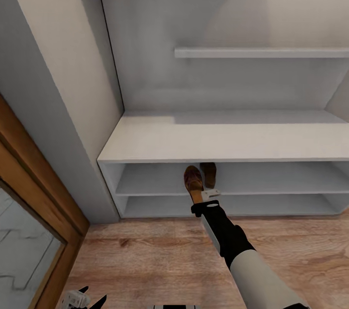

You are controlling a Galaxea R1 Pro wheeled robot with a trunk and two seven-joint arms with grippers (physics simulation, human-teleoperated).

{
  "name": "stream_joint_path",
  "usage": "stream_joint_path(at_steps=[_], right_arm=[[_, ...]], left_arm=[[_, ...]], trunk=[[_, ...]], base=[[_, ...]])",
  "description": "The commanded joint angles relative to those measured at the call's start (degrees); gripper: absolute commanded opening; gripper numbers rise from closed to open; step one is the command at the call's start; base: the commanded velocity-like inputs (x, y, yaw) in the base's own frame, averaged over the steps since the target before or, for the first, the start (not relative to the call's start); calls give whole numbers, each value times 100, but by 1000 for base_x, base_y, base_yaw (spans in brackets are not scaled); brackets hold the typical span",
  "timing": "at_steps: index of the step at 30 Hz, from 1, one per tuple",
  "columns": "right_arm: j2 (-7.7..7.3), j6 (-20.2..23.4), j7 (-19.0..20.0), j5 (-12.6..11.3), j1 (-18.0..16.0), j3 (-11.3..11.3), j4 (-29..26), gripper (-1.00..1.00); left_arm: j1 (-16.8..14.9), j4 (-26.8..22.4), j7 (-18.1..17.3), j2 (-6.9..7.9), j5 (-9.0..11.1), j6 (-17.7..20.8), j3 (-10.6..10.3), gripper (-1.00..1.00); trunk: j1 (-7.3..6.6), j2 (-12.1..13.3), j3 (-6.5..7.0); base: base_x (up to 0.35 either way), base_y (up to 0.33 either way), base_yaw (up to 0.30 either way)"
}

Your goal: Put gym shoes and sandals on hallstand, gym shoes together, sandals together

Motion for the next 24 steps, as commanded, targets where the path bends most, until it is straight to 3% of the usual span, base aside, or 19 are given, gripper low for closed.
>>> stream_joint_path(at_steps=[1,12,24], right_arm=[[0,36,-24,4,-3,11,-6,-100],[0,34,-24,2,-3,9,-6,-100],[0,34,-24,0,-3,2,-6,-100]], left_arm=[[-4,7,-43,-1,20,1,20,100],[-4,7,-43,-1,20,2,20,100],[-6,7,-42,-1,20,10,20,100]], trunk=[[-1,-2,-5],[-1,-2,-5],[-1,-2,-5]], base=[[14,0,0],[209,0,0],[115,0,0]])
